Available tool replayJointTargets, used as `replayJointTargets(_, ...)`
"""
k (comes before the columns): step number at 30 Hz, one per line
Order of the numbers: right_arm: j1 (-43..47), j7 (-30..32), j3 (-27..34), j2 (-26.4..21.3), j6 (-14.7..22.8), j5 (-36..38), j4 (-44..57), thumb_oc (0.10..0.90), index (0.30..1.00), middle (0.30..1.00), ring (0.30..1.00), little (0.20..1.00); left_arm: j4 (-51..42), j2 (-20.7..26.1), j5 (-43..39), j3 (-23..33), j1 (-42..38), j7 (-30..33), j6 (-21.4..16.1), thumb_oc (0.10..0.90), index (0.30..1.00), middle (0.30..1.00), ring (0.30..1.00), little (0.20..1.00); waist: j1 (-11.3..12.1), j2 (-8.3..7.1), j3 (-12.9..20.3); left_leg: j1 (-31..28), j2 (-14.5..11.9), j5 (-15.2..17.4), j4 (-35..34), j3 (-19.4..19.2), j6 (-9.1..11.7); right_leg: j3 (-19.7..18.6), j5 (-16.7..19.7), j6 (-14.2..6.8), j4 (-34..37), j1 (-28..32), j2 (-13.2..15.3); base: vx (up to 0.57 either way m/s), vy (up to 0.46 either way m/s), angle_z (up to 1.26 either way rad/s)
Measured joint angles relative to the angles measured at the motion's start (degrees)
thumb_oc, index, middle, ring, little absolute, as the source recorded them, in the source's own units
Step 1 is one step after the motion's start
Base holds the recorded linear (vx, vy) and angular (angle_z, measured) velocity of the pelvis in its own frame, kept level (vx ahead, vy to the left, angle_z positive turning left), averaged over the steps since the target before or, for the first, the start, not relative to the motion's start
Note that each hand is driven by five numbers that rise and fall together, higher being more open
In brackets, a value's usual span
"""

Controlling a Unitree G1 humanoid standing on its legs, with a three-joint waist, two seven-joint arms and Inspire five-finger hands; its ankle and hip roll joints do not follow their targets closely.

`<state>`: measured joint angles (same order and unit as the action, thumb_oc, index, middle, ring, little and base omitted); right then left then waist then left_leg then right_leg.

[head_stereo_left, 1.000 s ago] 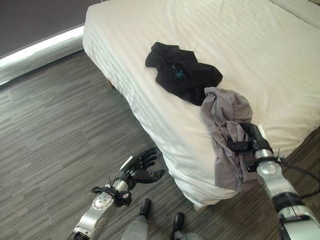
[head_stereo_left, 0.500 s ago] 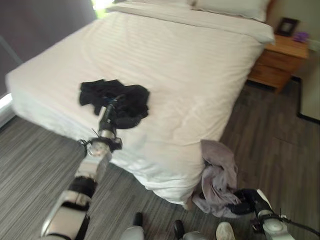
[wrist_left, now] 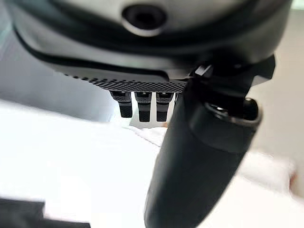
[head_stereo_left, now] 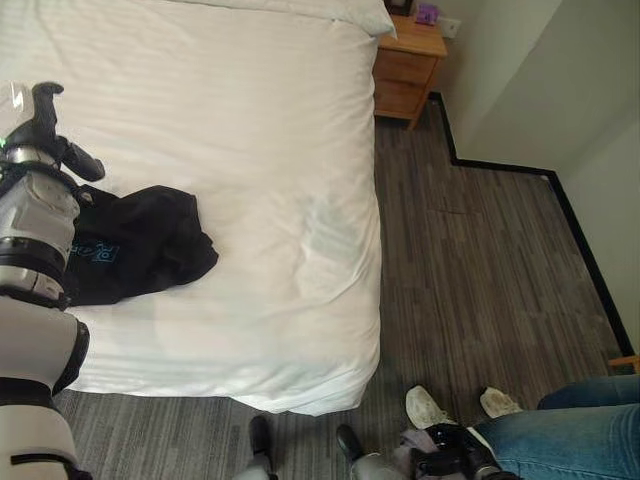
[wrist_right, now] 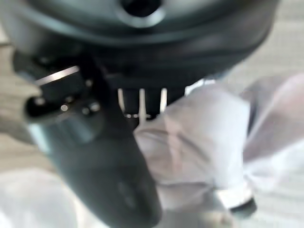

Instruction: Pick up bed clothes into laundry basket.

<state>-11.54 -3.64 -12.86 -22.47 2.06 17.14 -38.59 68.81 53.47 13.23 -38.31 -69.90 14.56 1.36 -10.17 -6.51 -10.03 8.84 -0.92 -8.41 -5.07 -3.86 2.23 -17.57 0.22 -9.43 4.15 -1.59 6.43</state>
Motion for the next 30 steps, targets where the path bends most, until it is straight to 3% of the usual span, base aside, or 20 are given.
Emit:
replayJointTargets(5, 3.60, 0.19, 0.13, -0.09, 0.41, 0.00, -1.16, 0.400, 0.300, 0.300, 0.300, 0.300, 0.26, -2.66, 3.20, -0.03, 0.60, -0.61, 0.15, 0.800, 0.900, 0.900, 0.900, 0.900, -0.06, -2.58, -0.43, 2.90, -1.05, -0.78, 0.02, 1.11, 1.04, 0.72, -0.31, 0.02, 0.05, -2.52, -1.09, -0.05, 0.010, 0.06)
replayJointTargets(8, 3.76, 0.24, 0.30, -0.10, 1.24, -0.03, -1.14, 0.400, 0.300, 0.300, 0.300, 0.300, -2.17, -3.25, 5.34, -3.07, 0.68, -0.61, 0.48, 0.800, 0.900, 0.900, 0.900, 0.900, 0.14, -3.99, -0.61, 4.38, -1.30, -1.57, 0.04, 2.44, 1.29, 2.21, -0.31, 0.02, 0.11, -3.34, -1.78, -0.01, -0.023, 0.20)
replayJointTargets(14, 4.69, 0.39, 0.28, -0.10, 1.96, -0.07, -1.63, 0.400, 0.300, 0.300, 0.300, 0.300, -7.00, -3.98, 14.04, -10.93, -0.89, -1.57, 1.69, 0.800, 0.900, 0.900, 0.900, 0.900, 2.06, -3.60, -0.94, 5.04, -1.19, -1.71, 0.04, 4.50, 1.27, 4.58, -0.31, 0.02, 0.69, -2.68, -1.87, 0.00, -0.019, 0.18)
replayJointTargets(21, 6.02, 0.17, 0.32, -0.11, 2.15, -0.27, -1.43, 0.400, 0.300, 0.300, 0.300, 0.300, -6.25, -4.00, 16.20, -11.21, -0.88, -8.64, 2.43, 0.800, 0.900, 0.900, 0.900, 0.900, 4.49, -2.44, -3.50, 5.19, -0.96, -1.79, 0.04, 6.02, 1.43, 6.21, -0.67, 0.61, 0.95, -1.91, -1.91, -0.01, 0.004, 0.12)
replayJointTargets(30, 6.86, -0.04, -1.59, -0.23, 1.81, -0.32, -1.07, 0.400, 0.300, 0.300, 0.300, 0.300, -2.51, -4.46, 16.06, -12.57, 0.08, -10.99, 1.99, 0.800, 0.900, 0.900, 0.900, 0.900, 4.61, -2.65, -4.20, 5.25, -0.89, -1.85, 0.04, 6.02, 1.47, 6.23, -0.66, 0.61, 0.94, -1.96, -1.85, -0.02, 0.002, 0.00)
